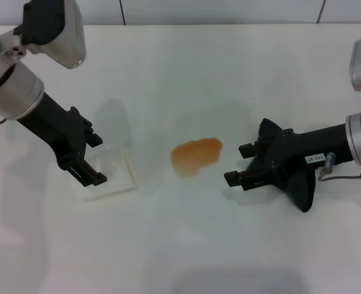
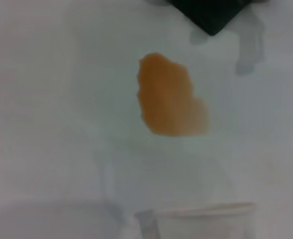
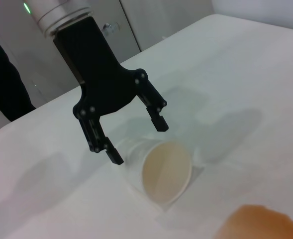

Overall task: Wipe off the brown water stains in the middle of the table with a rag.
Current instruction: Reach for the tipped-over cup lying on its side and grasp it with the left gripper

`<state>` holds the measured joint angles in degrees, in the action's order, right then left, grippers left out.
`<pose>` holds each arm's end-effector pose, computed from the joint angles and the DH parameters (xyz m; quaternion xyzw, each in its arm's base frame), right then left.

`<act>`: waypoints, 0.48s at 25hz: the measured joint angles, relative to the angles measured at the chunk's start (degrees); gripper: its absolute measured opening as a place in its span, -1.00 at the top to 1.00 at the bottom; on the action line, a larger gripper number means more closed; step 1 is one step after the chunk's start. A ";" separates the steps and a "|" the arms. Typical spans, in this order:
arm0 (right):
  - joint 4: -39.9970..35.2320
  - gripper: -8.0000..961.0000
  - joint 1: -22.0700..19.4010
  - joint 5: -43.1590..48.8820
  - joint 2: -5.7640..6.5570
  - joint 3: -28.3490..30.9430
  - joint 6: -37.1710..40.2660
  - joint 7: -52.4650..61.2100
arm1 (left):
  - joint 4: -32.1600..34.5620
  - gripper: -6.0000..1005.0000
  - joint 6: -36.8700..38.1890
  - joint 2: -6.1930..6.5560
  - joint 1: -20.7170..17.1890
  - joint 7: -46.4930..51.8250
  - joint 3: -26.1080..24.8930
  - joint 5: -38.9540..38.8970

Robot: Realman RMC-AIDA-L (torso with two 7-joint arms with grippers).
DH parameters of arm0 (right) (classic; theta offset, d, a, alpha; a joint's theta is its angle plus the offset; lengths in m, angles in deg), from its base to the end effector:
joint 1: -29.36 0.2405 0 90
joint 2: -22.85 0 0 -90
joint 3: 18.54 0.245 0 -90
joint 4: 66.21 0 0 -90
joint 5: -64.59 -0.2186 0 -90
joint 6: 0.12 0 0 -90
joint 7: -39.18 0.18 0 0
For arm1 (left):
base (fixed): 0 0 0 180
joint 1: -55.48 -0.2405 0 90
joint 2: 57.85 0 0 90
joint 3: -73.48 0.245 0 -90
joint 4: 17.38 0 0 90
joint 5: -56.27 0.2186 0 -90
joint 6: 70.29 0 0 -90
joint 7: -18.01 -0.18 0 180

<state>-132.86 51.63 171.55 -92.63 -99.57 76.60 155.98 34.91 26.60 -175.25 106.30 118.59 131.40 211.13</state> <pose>0.1859 0.3375 -0.0481 -0.9565 0.2625 0.1031 0.0748 -0.1982 0.3834 -0.0169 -0.9747 -0.0854 0.2063 0.0107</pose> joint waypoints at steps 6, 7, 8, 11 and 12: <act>-0.13 -0.65 0.03 0.00 0.00 -0.01 0.02 0.00 | 0.00 -0.61 -0.38 -0.16 0.15 0.15 0.00 -0.01; -0.13 -0.65 0.04 0.00 0.00 0.00 0.02 0.00 | 0.00 -0.61 -0.49 -0.18 0.15 0.20 0.00 0.00; -0.14 -0.65 0.05 0.00 0.00 0.00 0.01 0.00 | 0.00 -0.61 -0.56 -0.20 0.15 0.24 0.00 0.00; -0.15 -0.65 0.06 0.00 0.00 -0.01 0.01 0.01 | -0.34 -0.60 -1.04 -0.33 0.10 0.30 0.00 0.06; -0.15 -0.65 0.05 0.00 0.00 0.00 0.01 0.01 | -0.85 -0.60 -1.30 -0.36 0.18 0.30 0.02 0.09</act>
<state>-133.01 51.68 171.55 -92.63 -99.58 76.61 155.98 34.06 25.30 -175.61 106.48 118.89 131.42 211.23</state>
